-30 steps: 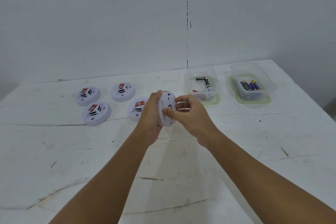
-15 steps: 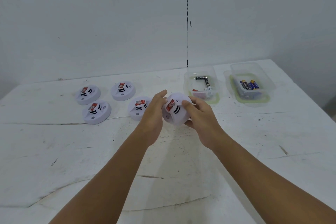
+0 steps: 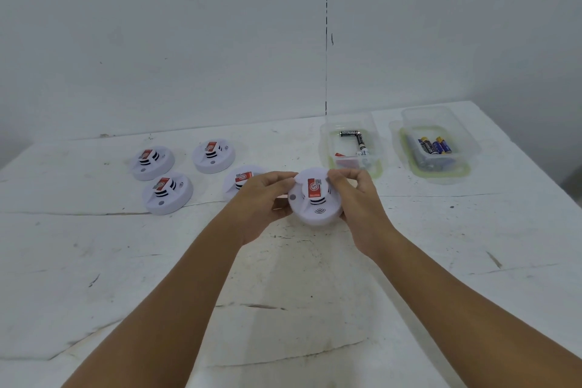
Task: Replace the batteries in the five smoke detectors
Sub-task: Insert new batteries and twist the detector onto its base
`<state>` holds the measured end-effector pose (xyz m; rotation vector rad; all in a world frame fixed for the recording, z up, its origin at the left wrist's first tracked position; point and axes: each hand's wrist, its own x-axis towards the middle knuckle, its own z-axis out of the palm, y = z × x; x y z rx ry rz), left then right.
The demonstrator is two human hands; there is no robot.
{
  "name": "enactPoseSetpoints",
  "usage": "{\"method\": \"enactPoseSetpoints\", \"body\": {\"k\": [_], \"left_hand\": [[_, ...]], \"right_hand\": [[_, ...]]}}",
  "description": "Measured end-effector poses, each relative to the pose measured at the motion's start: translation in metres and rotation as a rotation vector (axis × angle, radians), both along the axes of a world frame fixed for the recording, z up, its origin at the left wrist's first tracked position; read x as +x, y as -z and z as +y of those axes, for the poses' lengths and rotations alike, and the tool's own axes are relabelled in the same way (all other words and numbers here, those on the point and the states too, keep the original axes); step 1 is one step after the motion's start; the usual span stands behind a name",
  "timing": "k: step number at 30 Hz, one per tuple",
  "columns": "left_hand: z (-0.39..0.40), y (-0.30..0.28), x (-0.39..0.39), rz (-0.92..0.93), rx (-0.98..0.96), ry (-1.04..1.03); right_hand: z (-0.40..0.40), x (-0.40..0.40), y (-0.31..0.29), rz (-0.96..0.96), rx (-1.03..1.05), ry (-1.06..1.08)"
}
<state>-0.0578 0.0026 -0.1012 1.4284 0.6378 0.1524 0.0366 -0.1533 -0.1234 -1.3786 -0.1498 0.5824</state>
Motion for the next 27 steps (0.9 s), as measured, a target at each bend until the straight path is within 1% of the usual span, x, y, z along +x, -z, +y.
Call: {"method": "enactPoseSetpoints", "body": {"k": [6,9,14,17,19,22,24,27], "left_hand": [[-0.006,0.012,-0.002,-0.069,-0.117,-0.083],[-0.01,0.012,-0.004,-0.076,-0.138,-0.104],[-0.007,0.004,-0.004,-0.03,-0.229,-0.16],[-0.006,0.004,-0.001,0.01,-0.101,-0.056],[-0.006,0.008,0.001,-0.01,-0.063,-0.011],[-0.005,0.017,0.001,-0.064,-0.089,-0.02],[-0.007,0.022,0.001,-0.091,-0.069,-0.037],[-0.009,0.03,0.005,-0.096,0.073,-0.059]], "right_hand": [[0.004,-0.001,0.005,0.209,0.077,0.049],[0.008,-0.004,0.01,0.239,0.107,0.076],[0.008,0.002,0.013,0.086,0.07,0.054],[0.009,0.006,0.013,-0.013,0.029,0.023],[0.008,0.007,0.013,-0.068,0.013,0.008],[0.002,0.008,0.012,-0.183,-0.049,-0.012],[-0.004,0.008,0.012,-0.256,-0.1,-0.036],[-0.014,0.009,0.017,-0.374,-0.178,-0.099]]}}
